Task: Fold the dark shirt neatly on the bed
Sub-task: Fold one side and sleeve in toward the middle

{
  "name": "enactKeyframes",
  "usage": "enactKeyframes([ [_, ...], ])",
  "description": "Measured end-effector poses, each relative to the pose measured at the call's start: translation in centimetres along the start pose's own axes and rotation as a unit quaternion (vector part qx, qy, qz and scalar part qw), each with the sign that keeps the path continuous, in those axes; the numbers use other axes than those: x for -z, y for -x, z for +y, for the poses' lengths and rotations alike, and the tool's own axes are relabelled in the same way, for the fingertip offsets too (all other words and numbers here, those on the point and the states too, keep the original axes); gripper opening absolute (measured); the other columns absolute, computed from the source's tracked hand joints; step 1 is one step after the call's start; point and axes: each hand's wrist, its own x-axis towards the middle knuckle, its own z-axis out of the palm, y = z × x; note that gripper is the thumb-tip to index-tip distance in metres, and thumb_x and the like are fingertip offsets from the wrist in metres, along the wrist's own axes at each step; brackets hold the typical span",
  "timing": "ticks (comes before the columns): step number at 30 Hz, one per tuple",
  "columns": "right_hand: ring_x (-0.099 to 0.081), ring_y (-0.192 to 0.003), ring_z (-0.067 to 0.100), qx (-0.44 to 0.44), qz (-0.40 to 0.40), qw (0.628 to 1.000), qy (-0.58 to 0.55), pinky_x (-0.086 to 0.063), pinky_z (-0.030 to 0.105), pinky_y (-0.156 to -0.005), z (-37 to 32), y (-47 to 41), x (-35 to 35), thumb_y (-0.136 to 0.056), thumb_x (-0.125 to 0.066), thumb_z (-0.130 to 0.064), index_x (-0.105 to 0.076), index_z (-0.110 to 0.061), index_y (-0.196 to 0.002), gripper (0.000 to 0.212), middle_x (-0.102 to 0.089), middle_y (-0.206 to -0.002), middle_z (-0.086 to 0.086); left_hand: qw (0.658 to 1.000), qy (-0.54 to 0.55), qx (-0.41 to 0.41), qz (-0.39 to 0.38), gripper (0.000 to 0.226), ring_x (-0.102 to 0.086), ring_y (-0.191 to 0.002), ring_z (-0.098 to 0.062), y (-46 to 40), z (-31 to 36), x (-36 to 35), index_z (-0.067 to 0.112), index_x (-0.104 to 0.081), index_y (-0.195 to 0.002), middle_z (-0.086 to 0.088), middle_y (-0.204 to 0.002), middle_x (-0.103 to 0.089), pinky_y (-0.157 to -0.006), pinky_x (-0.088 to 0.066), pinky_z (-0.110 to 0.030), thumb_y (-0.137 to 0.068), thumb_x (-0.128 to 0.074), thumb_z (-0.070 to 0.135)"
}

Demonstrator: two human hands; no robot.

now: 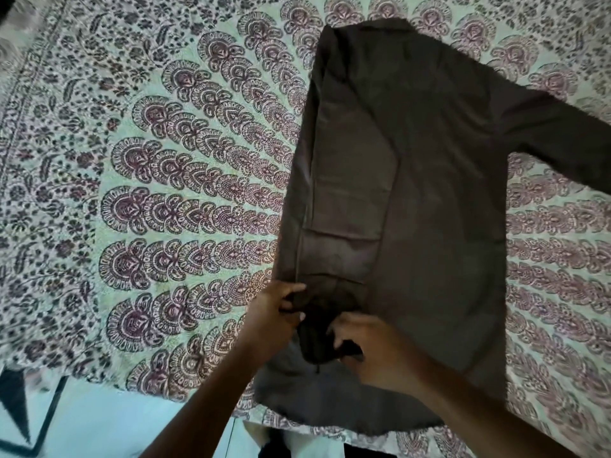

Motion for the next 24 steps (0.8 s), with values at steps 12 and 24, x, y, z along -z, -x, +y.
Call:
enactKeyframes([
  [12,-0.058,-0.111,0.02,0.115,0.12,0.951,0.259,-0.032,0.038,-0.079,0.3,2.0,-6.2,-0.089,-0.067,-0.048,-0.069,-0.027,-0.083,0.022,-0.061,-0.126,-0.001,0.959,-0.226,-0.132,-0.112,0.086,-0.055,-0.099,-0.01,1.4,-2.1,0.9,0.007,-0.046,-0.154,0.008,-0.151,-0.021,-0.094,-0.048,-0.013,-0.078,-0.087,0.011],
  [24,-0.068,-0.099,0.024,0.158,0.074,0.964,0.199,-0.056,0.037,-0.08,0.9,1.5,-6.0,-0.091,-0.072,-0.041,-0.071,-0.018,-0.101,0.025,-0.063,-0.124,0.004,0.892,-0.393,-0.219,-0.053,0.123,-0.046,-0.133,-0.044,2.8,-3.0,0.0,0.013,-0.037,-0.158,-0.014,-0.168,-0.007,-0.094,-0.058,-0.057,-0.058,-0.093,0.057],
])
